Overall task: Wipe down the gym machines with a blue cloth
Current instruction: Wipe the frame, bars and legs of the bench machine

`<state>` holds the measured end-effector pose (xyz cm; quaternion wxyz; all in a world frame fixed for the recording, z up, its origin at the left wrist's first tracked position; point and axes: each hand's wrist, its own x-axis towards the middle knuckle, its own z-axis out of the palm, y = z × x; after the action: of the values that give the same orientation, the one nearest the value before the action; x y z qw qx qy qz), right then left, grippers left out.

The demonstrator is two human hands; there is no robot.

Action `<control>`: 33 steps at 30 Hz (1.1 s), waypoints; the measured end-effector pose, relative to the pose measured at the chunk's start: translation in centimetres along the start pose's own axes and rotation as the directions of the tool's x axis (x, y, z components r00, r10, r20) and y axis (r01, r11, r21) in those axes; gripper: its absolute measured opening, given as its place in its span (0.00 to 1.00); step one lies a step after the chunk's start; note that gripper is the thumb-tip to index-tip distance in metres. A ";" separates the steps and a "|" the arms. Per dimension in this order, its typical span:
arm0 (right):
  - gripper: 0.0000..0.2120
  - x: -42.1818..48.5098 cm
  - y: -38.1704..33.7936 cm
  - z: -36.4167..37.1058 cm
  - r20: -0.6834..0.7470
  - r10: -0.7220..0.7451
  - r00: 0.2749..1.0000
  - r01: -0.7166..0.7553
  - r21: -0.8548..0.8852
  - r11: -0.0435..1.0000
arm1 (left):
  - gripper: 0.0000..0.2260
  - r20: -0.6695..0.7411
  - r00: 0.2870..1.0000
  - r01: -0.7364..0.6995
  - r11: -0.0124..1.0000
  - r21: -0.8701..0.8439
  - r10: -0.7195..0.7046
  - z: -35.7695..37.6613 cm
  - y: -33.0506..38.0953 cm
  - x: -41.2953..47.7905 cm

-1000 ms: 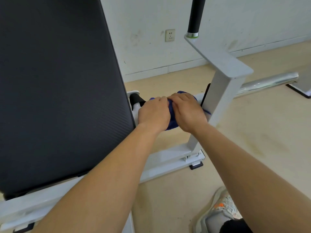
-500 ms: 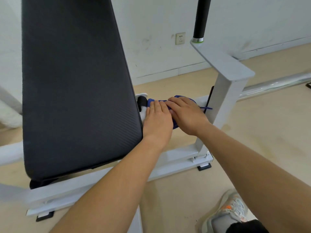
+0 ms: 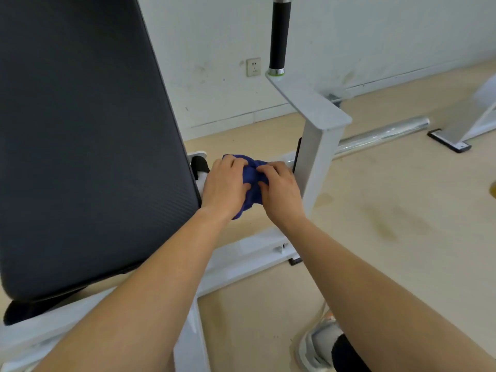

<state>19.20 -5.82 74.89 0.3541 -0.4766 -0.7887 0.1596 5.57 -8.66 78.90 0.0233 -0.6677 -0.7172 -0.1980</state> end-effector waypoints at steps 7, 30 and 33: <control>0.11 -1.0 -0.2 0.1 0.167 -0.025 0.986 0.044 -0.115 0.992 | 0.24 0.098 0.983 0.171 0.967 -0.190 -0.155 1.8 -1.0 -3.8; 0.17 8.3 1.6 -9.5 0.244 0.085 0.966 -0.085 -0.010 0.996 | 0.08 0.307 0.928 0.356 0.747 -0.561 -0.212 1.9 1.7 -2.8; 0.17 8.1 2.6 -9.5 0.233 0.152 0.961 -0.141 -0.061 0.988 | 0.09 0.199 0.930 0.366 0.737 -0.568 -0.309 0.5 1.1 -1.5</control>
<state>25.21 1.69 83.33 0.2342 -0.5190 -0.7911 0.2237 6.95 -9.89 78.31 -0.2567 -0.5080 -0.7274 -0.3834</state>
